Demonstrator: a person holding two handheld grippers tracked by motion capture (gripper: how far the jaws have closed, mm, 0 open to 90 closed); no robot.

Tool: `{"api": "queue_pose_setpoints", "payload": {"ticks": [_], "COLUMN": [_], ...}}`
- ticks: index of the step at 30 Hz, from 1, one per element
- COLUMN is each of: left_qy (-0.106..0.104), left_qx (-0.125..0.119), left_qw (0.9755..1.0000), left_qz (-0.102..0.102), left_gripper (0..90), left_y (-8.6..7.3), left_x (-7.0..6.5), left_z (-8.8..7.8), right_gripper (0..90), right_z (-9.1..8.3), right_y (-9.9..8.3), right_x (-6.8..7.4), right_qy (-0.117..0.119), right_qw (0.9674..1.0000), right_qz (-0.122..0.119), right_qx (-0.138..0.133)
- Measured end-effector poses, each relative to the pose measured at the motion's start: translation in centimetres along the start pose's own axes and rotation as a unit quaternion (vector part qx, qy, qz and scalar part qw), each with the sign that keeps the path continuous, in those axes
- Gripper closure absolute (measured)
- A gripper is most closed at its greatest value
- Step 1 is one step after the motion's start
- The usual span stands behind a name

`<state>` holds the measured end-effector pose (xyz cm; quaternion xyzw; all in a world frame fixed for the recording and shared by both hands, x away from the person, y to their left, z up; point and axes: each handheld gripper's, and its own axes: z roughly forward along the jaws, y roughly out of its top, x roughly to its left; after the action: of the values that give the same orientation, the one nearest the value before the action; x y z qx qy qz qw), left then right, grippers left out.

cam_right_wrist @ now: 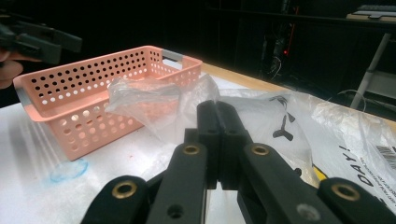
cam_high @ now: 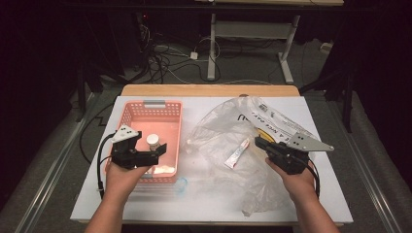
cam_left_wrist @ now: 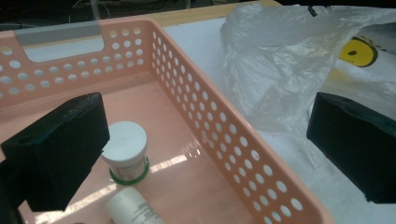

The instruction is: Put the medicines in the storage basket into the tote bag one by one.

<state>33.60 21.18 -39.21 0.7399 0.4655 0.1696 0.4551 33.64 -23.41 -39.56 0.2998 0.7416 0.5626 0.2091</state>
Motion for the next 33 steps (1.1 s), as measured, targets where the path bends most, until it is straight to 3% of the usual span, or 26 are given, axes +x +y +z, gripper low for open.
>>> {"api": "queue_pose_setpoints", "payload": {"ticks": [7, 12, 16, 22, 33], "left_qy": [0.013, 0.029, 0.034, 0.036, 0.030], "left_qx": [0.021, 0.054, 0.088, 0.124, 0.200], "left_qw": [0.9995, 0.9977, 0.9946, 0.9904, 0.9783], "left_qz": [-0.017, -0.029, -0.042, -0.049, -0.044], "left_gripper": [0.7, 3.6, 7.5, 14.4, 27.0], "left_y": [1.4, 1.4, 1.3, 1.1, 0.5], "left_x": [2.2, 4.2, 5.4, 6.0, 6.1], "left_z": [1.9, 3.6, 4.6, 5.6, 7.4], "right_gripper": [90.0, 90.0, 90.0, 90.0, 90.0], "right_z": [-0.1, -0.2, -0.2, -0.2, -0.4], "right_y": [0.0, 0.0, 0.0, 0.1, 0.1], "right_x": [-0.1, -0.2, -0.2, -0.2, -0.3], "right_qy": [-0.001, 0.000, -0.001, -0.001, -0.002], "right_qw": [1.0000, 1.0000, 1.0000, 1.0000, 1.0000], "right_qz": [0.001, 0.000, 0.000, 0.001, 0.002], "right_qx": [-0.002, -0.003, -0.003, -0.003, -0.005]}}
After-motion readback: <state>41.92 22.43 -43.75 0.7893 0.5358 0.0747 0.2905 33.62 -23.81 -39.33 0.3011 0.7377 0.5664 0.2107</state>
